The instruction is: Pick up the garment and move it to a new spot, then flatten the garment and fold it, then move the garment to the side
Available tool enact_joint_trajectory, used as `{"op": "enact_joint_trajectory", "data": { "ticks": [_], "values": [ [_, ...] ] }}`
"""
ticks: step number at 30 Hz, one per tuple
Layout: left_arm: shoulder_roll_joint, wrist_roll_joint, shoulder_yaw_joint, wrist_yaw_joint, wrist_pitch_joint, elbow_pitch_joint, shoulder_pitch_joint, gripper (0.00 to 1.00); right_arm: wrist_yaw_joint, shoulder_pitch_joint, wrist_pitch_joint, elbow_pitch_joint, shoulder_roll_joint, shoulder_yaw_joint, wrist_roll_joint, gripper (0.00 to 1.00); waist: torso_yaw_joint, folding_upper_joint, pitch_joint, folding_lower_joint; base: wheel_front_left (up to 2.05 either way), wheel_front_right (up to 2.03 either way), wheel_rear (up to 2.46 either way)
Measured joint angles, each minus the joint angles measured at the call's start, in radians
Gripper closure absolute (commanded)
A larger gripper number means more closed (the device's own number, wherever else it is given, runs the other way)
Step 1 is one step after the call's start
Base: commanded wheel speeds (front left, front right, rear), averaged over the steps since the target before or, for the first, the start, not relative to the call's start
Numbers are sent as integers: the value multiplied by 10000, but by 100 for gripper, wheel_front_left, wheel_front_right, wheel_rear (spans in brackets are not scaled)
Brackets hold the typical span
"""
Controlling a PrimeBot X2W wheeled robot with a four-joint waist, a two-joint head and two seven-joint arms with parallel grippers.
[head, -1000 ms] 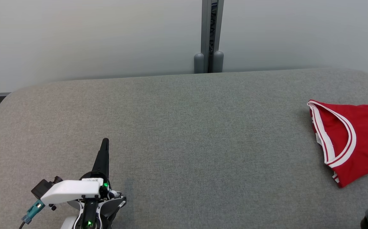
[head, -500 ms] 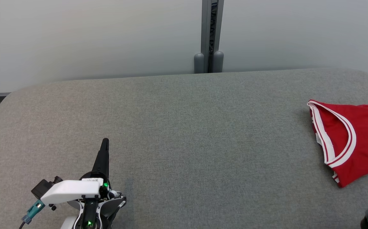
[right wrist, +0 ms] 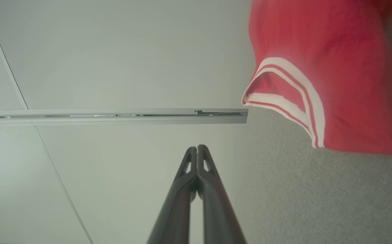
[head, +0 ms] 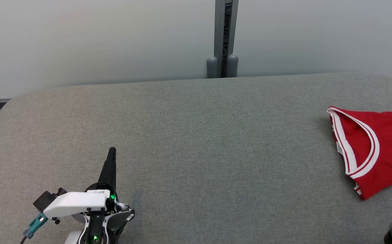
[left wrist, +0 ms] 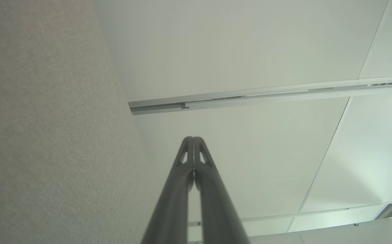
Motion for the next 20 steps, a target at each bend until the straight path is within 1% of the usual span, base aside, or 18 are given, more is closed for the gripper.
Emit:
{"op": "enact_joint_trajectory", "data": {
  "ticks": [20],
  "values": [
    [0, 0, 0, 0, 0, 0, 0, 100, 0, -1, 8, 0, 4, -6, -10, 100, 0, 0, 0, 0, 0, 0, 0]
  ]
}}
